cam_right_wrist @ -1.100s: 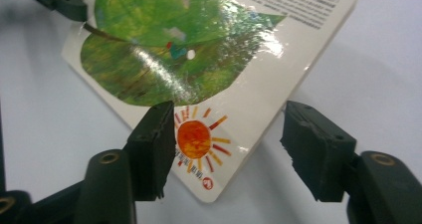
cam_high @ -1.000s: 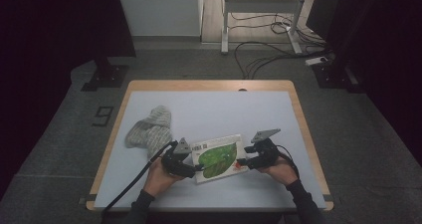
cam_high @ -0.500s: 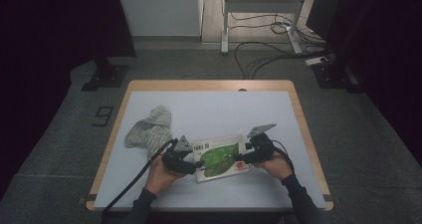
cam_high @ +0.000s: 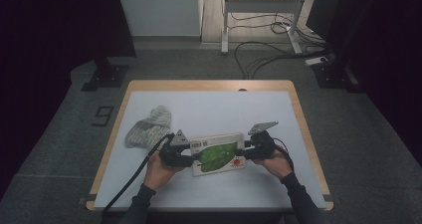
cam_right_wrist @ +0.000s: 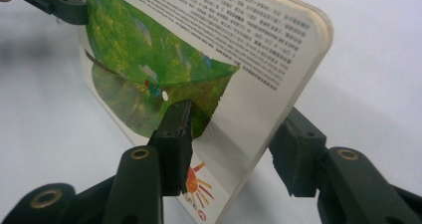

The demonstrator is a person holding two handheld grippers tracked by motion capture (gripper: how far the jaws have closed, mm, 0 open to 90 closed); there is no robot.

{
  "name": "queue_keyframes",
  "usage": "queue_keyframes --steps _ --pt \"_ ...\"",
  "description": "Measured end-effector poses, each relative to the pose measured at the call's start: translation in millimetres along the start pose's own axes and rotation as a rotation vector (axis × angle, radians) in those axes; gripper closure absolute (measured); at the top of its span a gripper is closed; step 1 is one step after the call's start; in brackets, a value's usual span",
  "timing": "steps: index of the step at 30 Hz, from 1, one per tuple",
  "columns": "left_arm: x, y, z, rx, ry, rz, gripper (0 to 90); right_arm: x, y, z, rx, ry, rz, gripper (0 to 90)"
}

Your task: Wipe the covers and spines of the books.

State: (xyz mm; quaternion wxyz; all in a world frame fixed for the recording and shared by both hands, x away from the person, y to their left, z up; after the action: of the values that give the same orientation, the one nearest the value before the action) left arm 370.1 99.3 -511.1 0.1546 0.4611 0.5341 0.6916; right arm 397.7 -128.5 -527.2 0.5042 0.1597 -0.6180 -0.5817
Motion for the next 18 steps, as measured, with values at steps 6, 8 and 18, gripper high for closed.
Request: queue_keyframes --steps 6,8,18 --pt "3.8 6.3 6.3 -0.001 0.019 -0.009 53.7 0.8 5.5 1.3 0.001 -0.005 -0.019 56.5" --pt "5.2 8.0 8.3 -0.002 0.024 -0.010 55.6 0.5 7.5 1.6 0.006 -0.008 -0.024 57.5" --pt "7.7 16.6 18.1 -0.034 0.046 -0.005 59.4 -2.8 16.1 1.5 0.032 -0.039 -0.039 60.4"
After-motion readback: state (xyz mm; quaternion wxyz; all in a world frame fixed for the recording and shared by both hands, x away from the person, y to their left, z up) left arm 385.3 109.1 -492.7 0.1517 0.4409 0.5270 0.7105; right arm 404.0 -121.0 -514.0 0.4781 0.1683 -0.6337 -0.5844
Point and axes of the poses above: each handheld gripper's, and its own axes: x roughly backward along the jaws, y roughly out of its top, z roughly to its left, the point moved 7 cm from there along -x, roughly forward along the jaws, and after that the axes turned 15 degrees about -z, right-handed, at the moved point
